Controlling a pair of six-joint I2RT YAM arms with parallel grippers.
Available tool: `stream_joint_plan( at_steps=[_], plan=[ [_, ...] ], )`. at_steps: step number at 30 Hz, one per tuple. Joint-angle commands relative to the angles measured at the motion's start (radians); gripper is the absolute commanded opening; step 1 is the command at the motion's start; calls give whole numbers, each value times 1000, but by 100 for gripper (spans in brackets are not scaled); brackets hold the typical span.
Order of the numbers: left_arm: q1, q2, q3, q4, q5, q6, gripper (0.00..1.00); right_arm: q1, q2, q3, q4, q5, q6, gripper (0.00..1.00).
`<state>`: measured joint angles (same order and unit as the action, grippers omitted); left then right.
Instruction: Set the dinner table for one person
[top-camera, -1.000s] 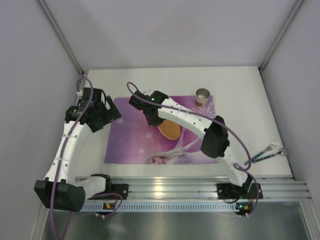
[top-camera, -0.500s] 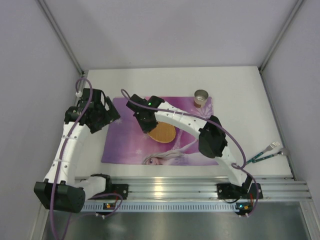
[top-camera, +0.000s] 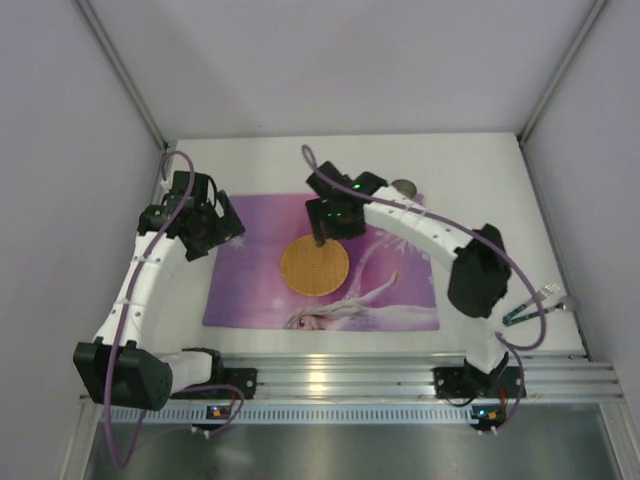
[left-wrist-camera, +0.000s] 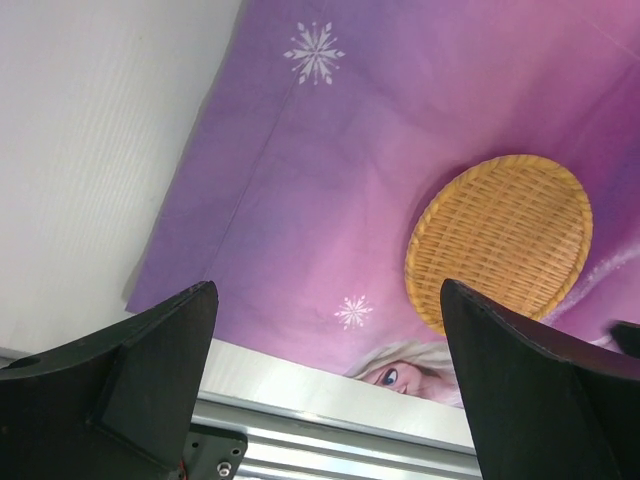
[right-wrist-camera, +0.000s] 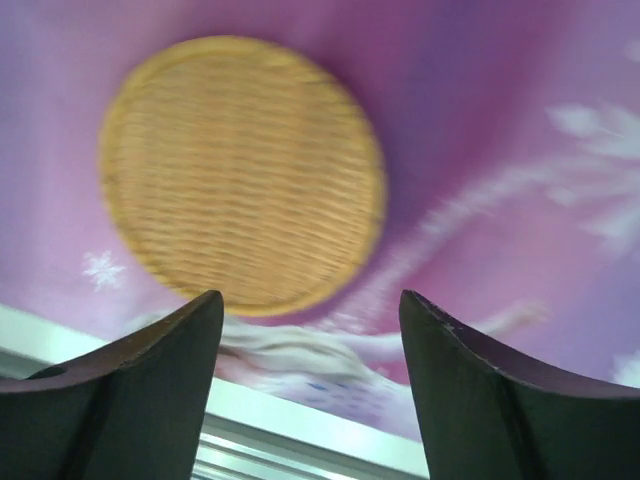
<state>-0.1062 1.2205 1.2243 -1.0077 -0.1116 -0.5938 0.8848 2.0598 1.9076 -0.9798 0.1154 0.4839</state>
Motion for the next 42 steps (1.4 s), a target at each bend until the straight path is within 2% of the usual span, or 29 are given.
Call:
stream_joint_plan(
  at_steps=[1, 2, 5, 7, 8, 10, 13, 17, 18, 22, 28, 31, 38, 42],
  plan=[
    [-1, 5, -8, 98, 38, 32, 99, -157, -312, -184, -2, 165, 108, 71],
    [-1, 13, -29, 116, 71, 34, 99, -238, -405, -297, -17, 194, 133, 79],
    [-3, 36, -80, 188, 157, 23, 99, -427, -548, -495, -118, 302, 226, 95],
    [-6, 69, -97, 222, 240, 11, 99, -535, -598, -583, -167, 302, 260, 98],
    [-19, 85, -104, 253, 256, 5, 98, -646, -643, -667, -172, 290, 265, 98],
    [-41, 128, -115, 282, 274, 0, 98, -748, -688, -744, -162, 248, 262, 98],
    [-90, 184, -91, 307, 277, 6, 98, -1022, -745, -875, -116, 149, 217, 98],
    [-134, 234, -72, 334, 285, 9, 98, -1208, -727, -940, -92, 142, 153, 97],
    [-136, 238, -74, 340, 285, 8, 99, -1208, -721, -941, -91, 142, 153, 97],
    [-144, 243, -81, 342, 293, 11, 98, -1360, -688, -950, -60, 156, 105, 96],
    [-144, 208, -117, 322, 273, 28, 98, -1465, -616, -958, -10, 165, 47, 93],
    [-144, 195, -128, 310, 267, 29, 99, -1474, -590, -952, 27, 156, 50, 91],
    [-144, 195, -112, 284, 257, 29, 98, -1475, -483, -895, 88, 121, 56, 73],
    [-144, 195, -101, 271, 250, 25, 99, -1474, -435, -884, 115, 125, 58, 68]
  ],
)
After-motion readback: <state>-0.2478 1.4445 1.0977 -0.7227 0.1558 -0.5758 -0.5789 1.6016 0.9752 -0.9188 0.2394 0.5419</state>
